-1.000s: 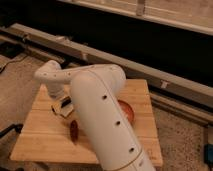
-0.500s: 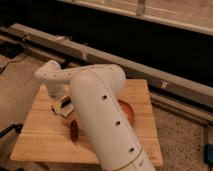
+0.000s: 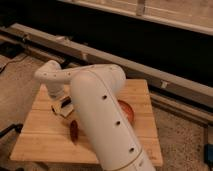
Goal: Pick up the ceramic bowl
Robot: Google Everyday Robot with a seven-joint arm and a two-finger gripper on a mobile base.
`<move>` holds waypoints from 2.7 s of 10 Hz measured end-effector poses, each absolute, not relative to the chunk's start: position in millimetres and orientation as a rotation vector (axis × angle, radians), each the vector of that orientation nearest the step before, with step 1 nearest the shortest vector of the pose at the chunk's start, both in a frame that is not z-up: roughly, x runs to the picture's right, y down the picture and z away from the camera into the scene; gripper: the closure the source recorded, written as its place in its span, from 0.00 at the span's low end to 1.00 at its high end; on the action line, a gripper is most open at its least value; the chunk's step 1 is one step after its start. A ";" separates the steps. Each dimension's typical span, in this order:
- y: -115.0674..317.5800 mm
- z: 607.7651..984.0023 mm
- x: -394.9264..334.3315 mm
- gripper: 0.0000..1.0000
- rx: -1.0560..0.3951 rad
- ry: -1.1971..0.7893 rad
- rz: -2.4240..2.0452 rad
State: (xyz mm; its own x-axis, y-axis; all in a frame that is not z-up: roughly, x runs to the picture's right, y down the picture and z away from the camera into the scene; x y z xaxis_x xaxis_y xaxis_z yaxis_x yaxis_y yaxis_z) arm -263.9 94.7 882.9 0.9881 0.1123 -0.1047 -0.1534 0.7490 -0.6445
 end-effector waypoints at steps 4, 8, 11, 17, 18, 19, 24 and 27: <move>94.7 883.0 -263.9 0.20 -0.710 0.061 0.145; 94.7 882.9 -263.9 0.20 -0.710 0.061 0.145; 94.7 883.0 -263.9 0.20 -0.710 0.061 0.145; 72.5 859.7 -230.5 0.20 -0.690 -0.028 0.164; 66.8 845.1 -209.7 0.20 -0.685 -0.047 0.183; 66.6 835.1 -190.8 0.20 -0.683 -0.055 0.197; 86.8 811.4 -99.2 0.20 -0.707 -0.023 0.312; 91.2 822.9 -45.8 0.20 -0.736 0.039 0.400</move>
State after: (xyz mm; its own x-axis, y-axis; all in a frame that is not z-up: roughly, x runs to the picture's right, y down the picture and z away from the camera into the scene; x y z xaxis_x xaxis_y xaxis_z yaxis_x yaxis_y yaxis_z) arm -45.8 91.2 822.9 0.9240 0.3410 -0.1728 -0.3678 0.6695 -0.6453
